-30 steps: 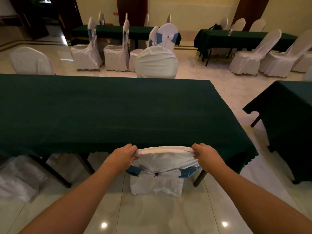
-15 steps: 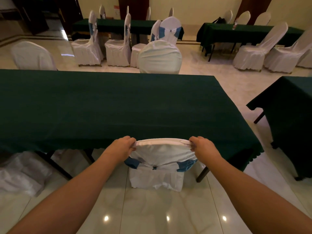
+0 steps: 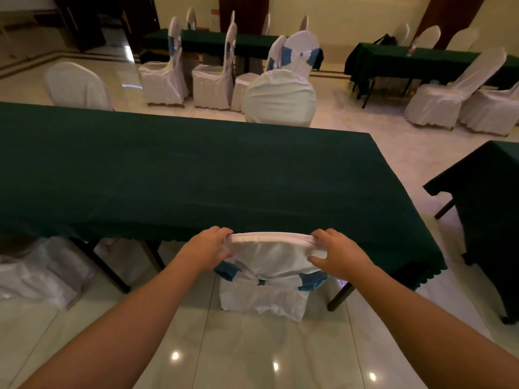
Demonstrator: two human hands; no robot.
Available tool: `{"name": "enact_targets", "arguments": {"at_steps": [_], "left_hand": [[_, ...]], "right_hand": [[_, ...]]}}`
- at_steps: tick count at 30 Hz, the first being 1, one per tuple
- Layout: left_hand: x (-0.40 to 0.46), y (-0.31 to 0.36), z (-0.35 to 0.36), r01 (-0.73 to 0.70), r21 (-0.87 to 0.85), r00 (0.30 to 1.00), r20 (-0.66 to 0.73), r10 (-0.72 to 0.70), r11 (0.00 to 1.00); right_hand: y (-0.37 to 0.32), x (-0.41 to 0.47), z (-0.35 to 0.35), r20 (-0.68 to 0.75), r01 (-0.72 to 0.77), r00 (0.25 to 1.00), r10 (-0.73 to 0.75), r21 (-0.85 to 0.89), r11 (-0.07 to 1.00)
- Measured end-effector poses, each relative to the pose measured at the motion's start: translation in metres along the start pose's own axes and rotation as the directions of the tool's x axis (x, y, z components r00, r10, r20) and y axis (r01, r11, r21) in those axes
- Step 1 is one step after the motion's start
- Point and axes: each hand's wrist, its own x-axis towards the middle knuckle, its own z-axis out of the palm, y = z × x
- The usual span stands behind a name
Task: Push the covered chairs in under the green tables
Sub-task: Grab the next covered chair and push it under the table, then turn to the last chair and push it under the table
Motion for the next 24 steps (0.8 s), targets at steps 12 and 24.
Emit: {"name": "enact_targets", "arguments": {"at_steps": [12,24], "left_hand": [[-0.101,-0.070,-0.039,0.239,-0.069,0.919,-0.306,-0.249,0.968],[-0.326,-0.338,-0.151,0.556,-0.300,0.643,-0.436,-0.629,0.776]], "right_hand": [[-0.141,0.037,-0.014,0.130,0.383,0.913,-0.386,0.048,0.922],[-0.505,0.036,0.057,0.190,0.645,0.736,-0.650,0.095,0.758]]}}
